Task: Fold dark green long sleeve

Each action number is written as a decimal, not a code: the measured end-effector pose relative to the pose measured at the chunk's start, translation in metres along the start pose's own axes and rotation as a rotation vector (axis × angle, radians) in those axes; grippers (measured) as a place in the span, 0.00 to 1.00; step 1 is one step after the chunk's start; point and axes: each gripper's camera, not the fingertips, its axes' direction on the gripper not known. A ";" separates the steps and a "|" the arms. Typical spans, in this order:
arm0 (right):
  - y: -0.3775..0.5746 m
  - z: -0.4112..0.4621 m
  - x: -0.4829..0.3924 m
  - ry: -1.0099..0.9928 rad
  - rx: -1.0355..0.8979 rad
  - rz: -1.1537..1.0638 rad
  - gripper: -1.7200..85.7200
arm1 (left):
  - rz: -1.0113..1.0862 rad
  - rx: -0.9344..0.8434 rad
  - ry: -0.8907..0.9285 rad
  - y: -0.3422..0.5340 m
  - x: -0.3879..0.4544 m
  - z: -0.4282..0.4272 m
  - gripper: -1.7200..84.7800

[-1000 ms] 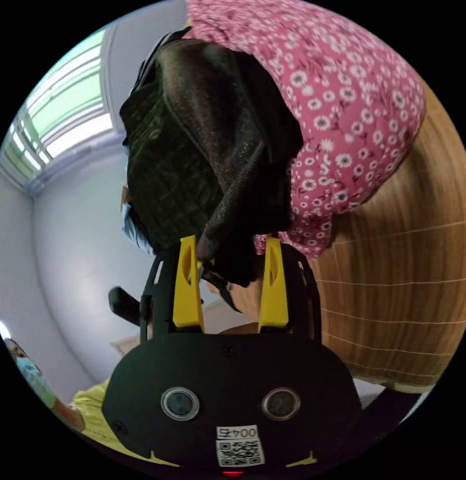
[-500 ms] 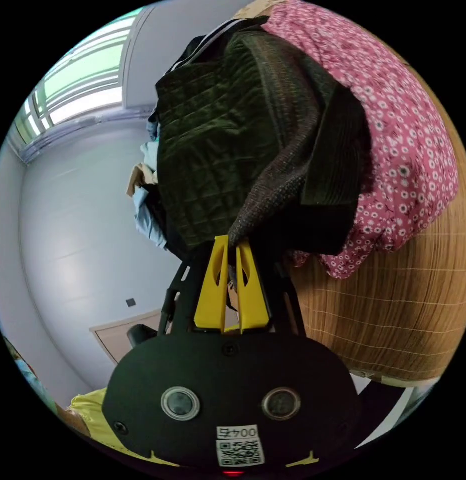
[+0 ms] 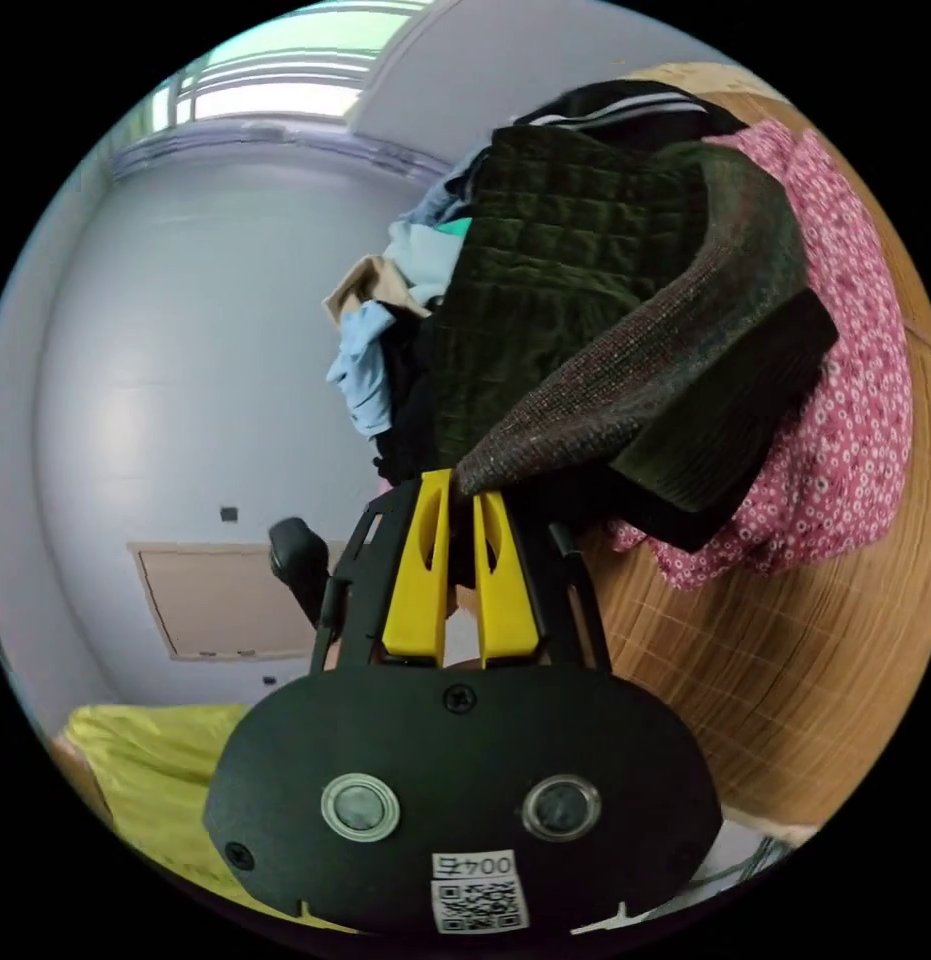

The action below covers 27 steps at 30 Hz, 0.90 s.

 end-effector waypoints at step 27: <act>0.177 0.015 -0.201 1.002 0.288 -0.699 0.31 | -0.034 0.193 0.448 0.070 -0.340 -0.214 0.01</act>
